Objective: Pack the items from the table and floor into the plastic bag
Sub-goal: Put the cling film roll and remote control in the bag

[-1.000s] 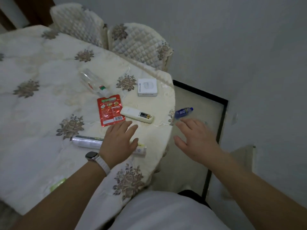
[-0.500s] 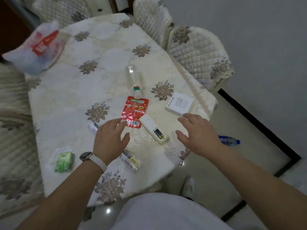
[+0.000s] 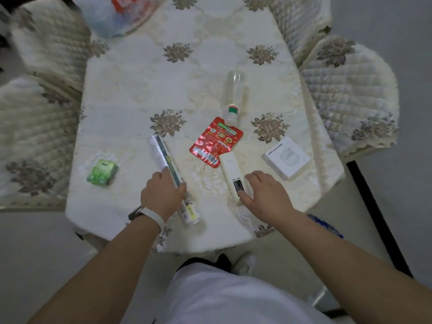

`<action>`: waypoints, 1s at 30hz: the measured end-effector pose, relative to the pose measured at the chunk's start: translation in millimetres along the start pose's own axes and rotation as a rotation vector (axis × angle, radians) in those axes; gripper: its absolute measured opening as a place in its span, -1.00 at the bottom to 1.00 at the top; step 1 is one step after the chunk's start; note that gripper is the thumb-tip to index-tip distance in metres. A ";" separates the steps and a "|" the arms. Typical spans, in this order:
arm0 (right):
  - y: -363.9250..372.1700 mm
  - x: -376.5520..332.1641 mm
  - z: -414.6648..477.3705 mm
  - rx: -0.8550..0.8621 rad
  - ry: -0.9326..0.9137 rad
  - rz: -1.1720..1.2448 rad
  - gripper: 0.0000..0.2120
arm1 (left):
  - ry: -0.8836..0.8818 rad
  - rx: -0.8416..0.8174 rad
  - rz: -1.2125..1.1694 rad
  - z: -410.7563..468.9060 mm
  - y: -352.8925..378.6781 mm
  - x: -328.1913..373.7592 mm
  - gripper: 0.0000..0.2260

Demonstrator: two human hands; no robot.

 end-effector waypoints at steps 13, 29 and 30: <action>45.4 -3.0 51.3 -0.120 0.281 0.028 -0.22 | -0.196 -0.174 -0.631 18.7 38.9 -5.3 -0.36; 36.9 -17.0 68.1 -0.145 0.285 0.175 -0.41 | -0.308 -0.109 -1.138 -19.1 5.1 -22.6 -0.69; 35.0 -23.5 70.1 -0.142 0.262 0.213 -0.47 | -0.340 -0.096 -1.156 -23.5 0.9 -25.6 -0.67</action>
Point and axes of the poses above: each hand's wrist, its own z-axis towards the middle knuckle, its own y-axis out of the palm, x = y × z, the point moved 8 cm from there along z, towards the middle knuckle, and after that the axes turned 15 degrees about z, right-handed, at the moved point
